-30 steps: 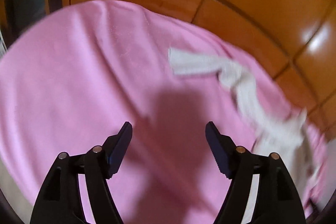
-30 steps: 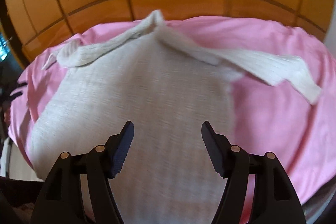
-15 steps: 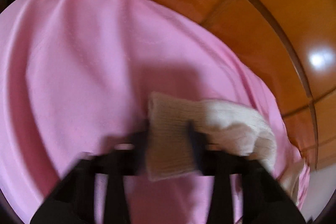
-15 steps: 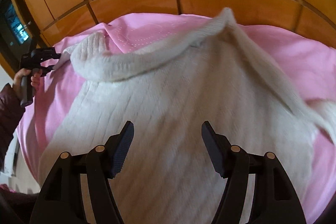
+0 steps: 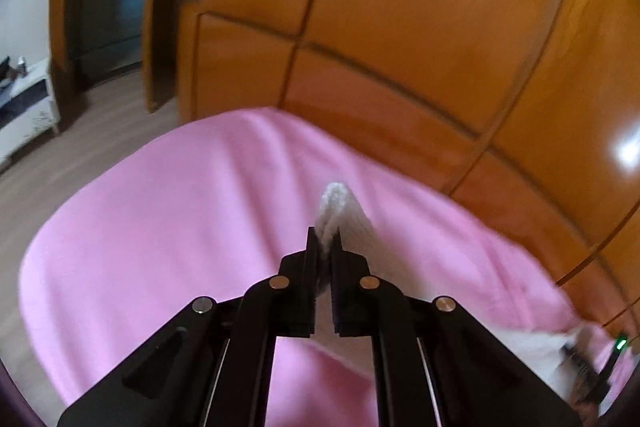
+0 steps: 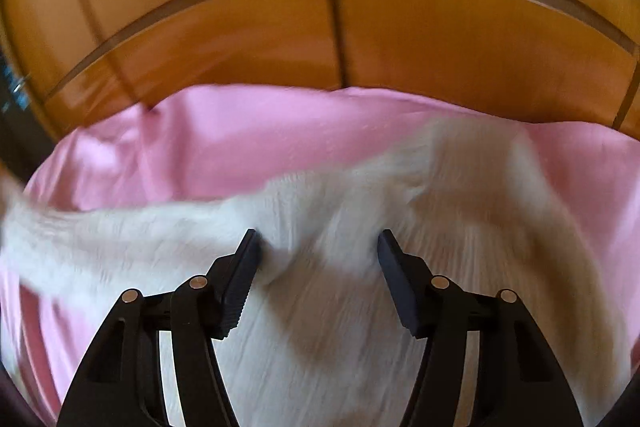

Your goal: Fold small clothes

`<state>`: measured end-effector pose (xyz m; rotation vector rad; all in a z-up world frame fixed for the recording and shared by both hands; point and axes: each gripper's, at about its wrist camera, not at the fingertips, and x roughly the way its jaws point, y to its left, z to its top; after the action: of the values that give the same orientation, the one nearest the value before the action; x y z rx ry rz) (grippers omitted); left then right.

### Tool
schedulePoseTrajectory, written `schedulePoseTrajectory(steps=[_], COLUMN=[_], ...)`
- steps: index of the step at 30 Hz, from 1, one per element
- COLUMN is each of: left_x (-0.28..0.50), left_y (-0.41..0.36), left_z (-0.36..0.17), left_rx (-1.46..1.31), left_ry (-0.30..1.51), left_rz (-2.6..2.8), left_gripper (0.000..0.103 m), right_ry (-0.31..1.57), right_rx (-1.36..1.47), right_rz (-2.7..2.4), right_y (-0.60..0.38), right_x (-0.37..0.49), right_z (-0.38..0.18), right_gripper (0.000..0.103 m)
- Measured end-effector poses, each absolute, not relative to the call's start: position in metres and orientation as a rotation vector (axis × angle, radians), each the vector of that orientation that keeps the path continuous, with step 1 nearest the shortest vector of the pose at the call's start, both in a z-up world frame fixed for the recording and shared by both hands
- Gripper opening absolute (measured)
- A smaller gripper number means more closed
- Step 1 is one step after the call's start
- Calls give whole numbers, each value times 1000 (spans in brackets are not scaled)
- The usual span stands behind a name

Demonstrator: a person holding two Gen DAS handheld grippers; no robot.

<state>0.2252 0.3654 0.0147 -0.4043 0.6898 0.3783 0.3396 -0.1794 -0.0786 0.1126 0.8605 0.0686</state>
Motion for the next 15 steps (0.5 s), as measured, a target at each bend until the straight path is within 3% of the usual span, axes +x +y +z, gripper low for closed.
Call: schedulePoseTrajectory(steps=[10, 15], left_x=[219, 229], left_y=[366, 378], left_z=[-54, -73], left_rx=[-300, -275], left_ry=[845, 946], left_rz=[540, 670], left_gripper=[4, 4], right_ry=[886, 885], right_rx=[-30, -103], right_rz=[182, 80], right_y=[-141, -128], right_x=[283, 309], right_z=[-83, -100], right_gripper=[60, 74])
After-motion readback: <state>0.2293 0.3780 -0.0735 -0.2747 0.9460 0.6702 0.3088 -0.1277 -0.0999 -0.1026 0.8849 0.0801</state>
